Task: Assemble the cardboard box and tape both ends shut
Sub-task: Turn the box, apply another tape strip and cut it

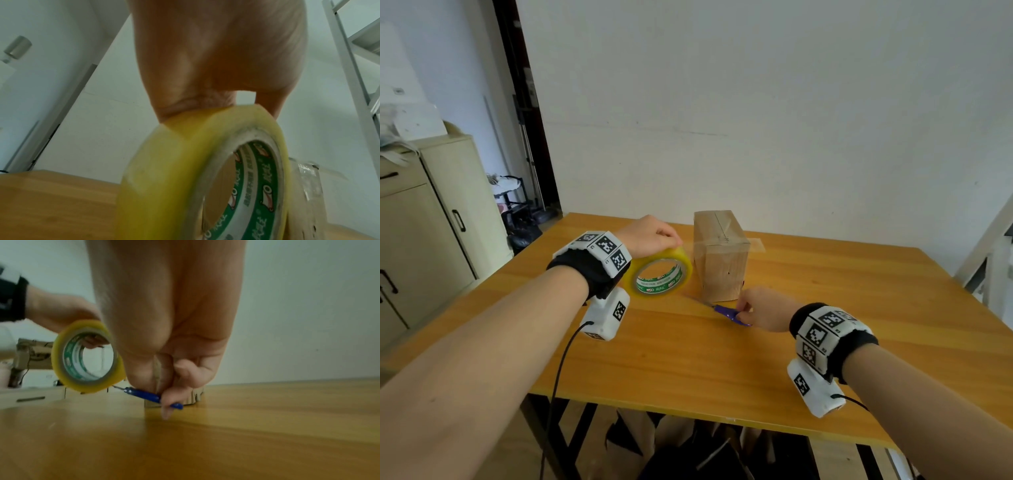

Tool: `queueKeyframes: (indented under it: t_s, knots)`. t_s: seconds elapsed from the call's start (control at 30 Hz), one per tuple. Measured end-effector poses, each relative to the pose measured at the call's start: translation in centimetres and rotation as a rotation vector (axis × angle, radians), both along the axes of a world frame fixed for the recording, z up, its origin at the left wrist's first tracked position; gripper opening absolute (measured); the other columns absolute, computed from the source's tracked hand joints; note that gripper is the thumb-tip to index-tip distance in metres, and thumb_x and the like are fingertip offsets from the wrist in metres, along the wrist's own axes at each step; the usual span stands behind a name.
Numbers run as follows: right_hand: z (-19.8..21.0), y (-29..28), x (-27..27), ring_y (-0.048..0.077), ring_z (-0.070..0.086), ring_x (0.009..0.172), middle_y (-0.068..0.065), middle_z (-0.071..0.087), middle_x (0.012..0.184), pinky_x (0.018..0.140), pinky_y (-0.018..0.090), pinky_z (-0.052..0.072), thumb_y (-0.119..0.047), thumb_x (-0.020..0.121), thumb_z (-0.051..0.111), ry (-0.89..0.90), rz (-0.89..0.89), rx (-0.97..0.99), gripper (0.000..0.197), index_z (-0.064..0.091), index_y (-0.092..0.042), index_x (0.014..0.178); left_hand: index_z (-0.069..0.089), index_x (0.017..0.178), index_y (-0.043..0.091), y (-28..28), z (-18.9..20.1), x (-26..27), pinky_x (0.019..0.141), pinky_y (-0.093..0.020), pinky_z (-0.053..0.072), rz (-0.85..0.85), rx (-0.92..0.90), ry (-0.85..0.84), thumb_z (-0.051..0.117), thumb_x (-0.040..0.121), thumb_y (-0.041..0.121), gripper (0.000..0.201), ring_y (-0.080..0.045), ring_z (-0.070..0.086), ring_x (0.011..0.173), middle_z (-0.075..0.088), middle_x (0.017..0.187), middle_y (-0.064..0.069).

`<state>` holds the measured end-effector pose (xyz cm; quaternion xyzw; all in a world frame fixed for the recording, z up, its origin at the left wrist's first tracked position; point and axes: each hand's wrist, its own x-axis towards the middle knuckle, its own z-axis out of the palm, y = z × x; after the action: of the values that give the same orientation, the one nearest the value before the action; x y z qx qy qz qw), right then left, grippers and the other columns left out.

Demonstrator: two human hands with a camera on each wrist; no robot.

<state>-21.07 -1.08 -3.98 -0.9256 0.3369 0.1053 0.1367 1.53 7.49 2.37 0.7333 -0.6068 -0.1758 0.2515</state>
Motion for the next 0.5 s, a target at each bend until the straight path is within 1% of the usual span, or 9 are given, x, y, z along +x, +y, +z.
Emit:
queueKeyframes:
  t_s: [0.07,0.1,0.17,0.23,0.27,0.33,0.4,0.43,0.5]
  knots:
    - [0.3,0.0,-0.8,0.016,0.059,0.061,0.010,0.071,0.084,0.057,0.023,0.048,-0.018,0.093,0.048,-0.055,-0.026,0.154,0.026,0.070,-0.005,0.098,0.067,0.111,0.014,0.0,0.0,-0.1,0.096,-0.029,0.041,-0.005,0.018,-0.002,0.051,0.093,0.020,0.025,-0.014,0.055,0.106,0.064,0.117,-0.003]
    - [0.4,0.1,-1.3,0.012,0.059,0.056,0.009,0.071,0.080,0.055,0.019,0.048,-0.018,0.093,0.048,-0.078,-0.045,0.223,0.025,0.070,-0.007,0.097,0.067,0.111,0.015,0.1,0.0,-0.1,0.098,-0.030,0.042,-0.009,0.026,-0.004,0.051,0.093,0.020,0.025,-0.015,0.056,0.108,0.064,0.117,-0.003]
    - [0.4,0.2,-2.0,0.009,0.066,0.058,0.006,0.072,0.080,0.063,0.019,0.054,-0.019,0.092,0.051,-0.141,-0.093,0.340,0.021,0.069,-0.010,0.097,0.067,0.111,0.016,0.1,-0.1,-0.3,0.098,-0.032,0.042,-0.014,0.034,-0.006,0.050,0.093,0.021,0.025,-0.017,0.056,0.109,0.063,0.117,-0.003]
    - [0.3,0.3,-2.5,0.013,0.071,0.067,0.009,0.073,0.085,0.075,0.027,0.059,-0.020,0.090,0.058,-0.222,-0.150,0.464,0.013,0.067,-0.011,0.095,0.066,0.112,0.014,0.1,-0.1,-0.6,0.093,-0.028,0.042,-0.017,0.031,-0.009,0.051,0.093,0.020,0.025,-0.015,0.055,0.105,0.063,0.116,-0.003]
    - [0.3,0.3,-2.6,0.015,0.071,0.071,0.011,0.073,0.087,0.079,0.031,0.059,-0.025,0.087,0.064,-0.257,-0.176,0.523,0.015,0.066,-0.011,0.093,0.066,0.112,0.014,0.1,0.0,-0.7,0.090,-0.026,0.041,-0.019,0.028,-0.011,0.051,0.093,0.019,0.025,-0.014,0.054,0.103,0.063,0.115,-0.002]
    - [0.2,0.3,-2.8,0.018,0.072,0.077,0.013,0.073,0.089,0.084,0.035,0.058,-0.045,0.073,0.075,-0.291,-0.221,0.596,0.044,0.065,-0.008,0.096,0.066,0.112,0.012,0.1,-0.1,-0.9,0.087,-0.024,0.039,-0.020,0.024,-0.014,0.051,0.093,0.018,0.025,-0.013,0.054,0.102,0.062,0.115,-0.002]
    - [0.1,0.6,-2.7,0.022,0.071,0.081,0.016,0.071,0.097,0.086,0.039,0.057,-0.059,0.058,0.077,-0.341,-0.270,0.721,0.075,0.062,-0.002,0.104,0.066,0.111,0.012,0.1,-0.1,-0.8,0.088,-0.024,0.039,-0.014,0.015,0.000,0.051,0.093,0.017,0.025,-0.015,0.055,0.105,0.063,0.117,-0.003]
    - [0.2,0.8,-2.5,0.024,0.069,0.079,0.018,0.067,0.100,0.085,0.040,0.057,-0.060,0.056,0.075,-0.383,-0.283,0.803,0.080,0.059,0.001,0.105,0.067,0.111,0.012,0.0,-0.1,-0.7,0.090,-0.025,0.039,-0.011,0.007,0.009,0.051,0.093,0.016,0.024,-0.016,0.056,0.108,0.063,0.118,-0.004]
    - [0.5,1.7,-2.0,0.023,0.064,0.075,0.018,0.060,0.100,0.079,0.039,0.058,-0.055,0.062,0.068,-0.466,-0.282,0.940,0.068,0.057,-0.002,0.103,0.067,0.110,0.011,0.1,-0.1,-0.7,0.093,-0.025,0.038,-0.013,-0.008,0.015,0.050,0.093,0.015,0.024,-0.016,0.055,0.111,0.063,0.120,-0.005]
